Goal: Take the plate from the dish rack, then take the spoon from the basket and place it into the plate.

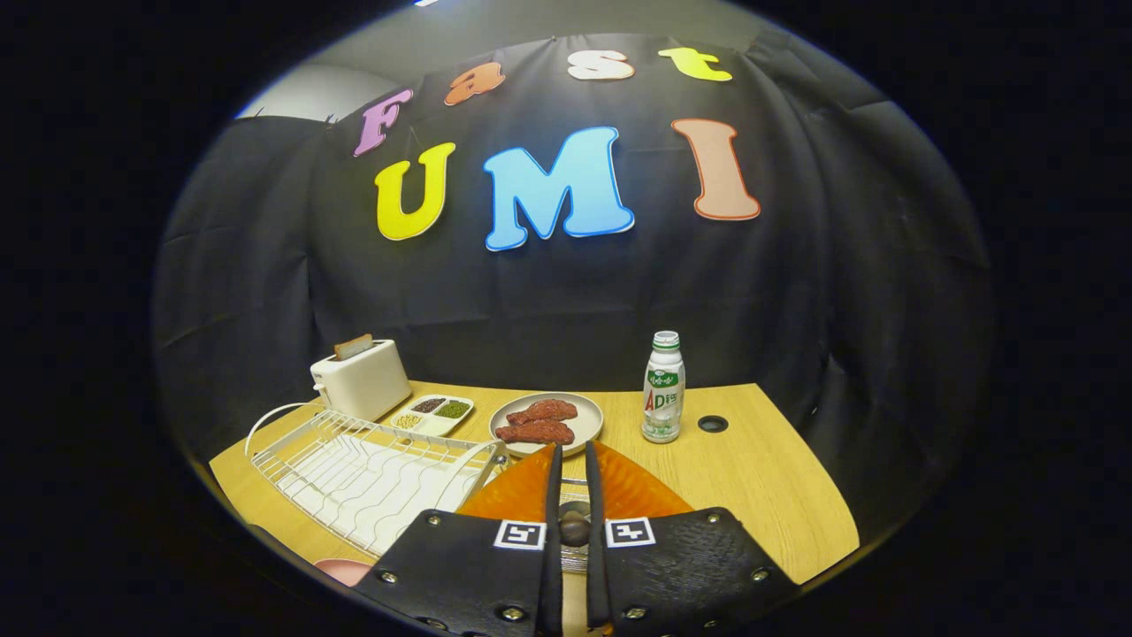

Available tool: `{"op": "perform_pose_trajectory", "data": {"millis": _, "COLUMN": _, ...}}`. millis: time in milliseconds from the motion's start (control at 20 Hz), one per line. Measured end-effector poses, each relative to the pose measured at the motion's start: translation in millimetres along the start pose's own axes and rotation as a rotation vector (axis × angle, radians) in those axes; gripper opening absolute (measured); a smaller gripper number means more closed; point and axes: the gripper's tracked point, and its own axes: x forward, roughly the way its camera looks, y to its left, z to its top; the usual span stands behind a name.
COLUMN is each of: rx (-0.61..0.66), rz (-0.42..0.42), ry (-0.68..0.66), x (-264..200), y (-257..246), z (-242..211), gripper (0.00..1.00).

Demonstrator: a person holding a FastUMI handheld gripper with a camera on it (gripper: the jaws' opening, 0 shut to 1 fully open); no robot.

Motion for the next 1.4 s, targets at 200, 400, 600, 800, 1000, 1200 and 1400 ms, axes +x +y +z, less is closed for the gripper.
{"op": "perform_pose_trajectory", "data": {"millis": 200, "rx": -0.022, "rz": -0.003, "ry": -0.027, "x": -29, "y": 3, "z": 23, "gripper": 0.1}}
{"op": "perform_pose_trajectory", "data": {"millis": 400, "rx": -0.047, "rz": 0.01, "ry": -0.036, "x": -54, "y": 18, "z": 33, "gripper": 0.1}}
{"op": "perform_pose_trajectory", "data": {"millis": 600, "rx": -0.01, "rz": 0.042, "ry": -0.057, "x": -82, "y": 38, "z": 48, "gripper": 0.1}}
{"op": "perform_pose_trajectory", "data": {"millis": 800, "rx": 0.026, "rz": 0.104, "ry": -0.063, "x": -103, "y": 63, "z": 61, "gripper": 0.1}}
{"op": "perform_pose_trajectory", "data": {"millis": 1000, "rx": 0.008, "rz": 0.163, "ry": -0.046, "x": -114, "y": 89, "z": 64, "gripper": 0.1}}
{"op": "perform_pose_trajectory", "data": {"millis": 1200, "rx": 0.048, "rz": 0.249, "ry": 0.001, "x": -126, "y": 130, "z": 49, "gripper": 0.1}}
{"op": "perform_pose_trajectory", "data": {"millis": 1400, "rx": 0.048, "rz": 0.333, "ry": 0.06, "x": -135, "y": 165, "z": 26, "gripper": 0.1}}
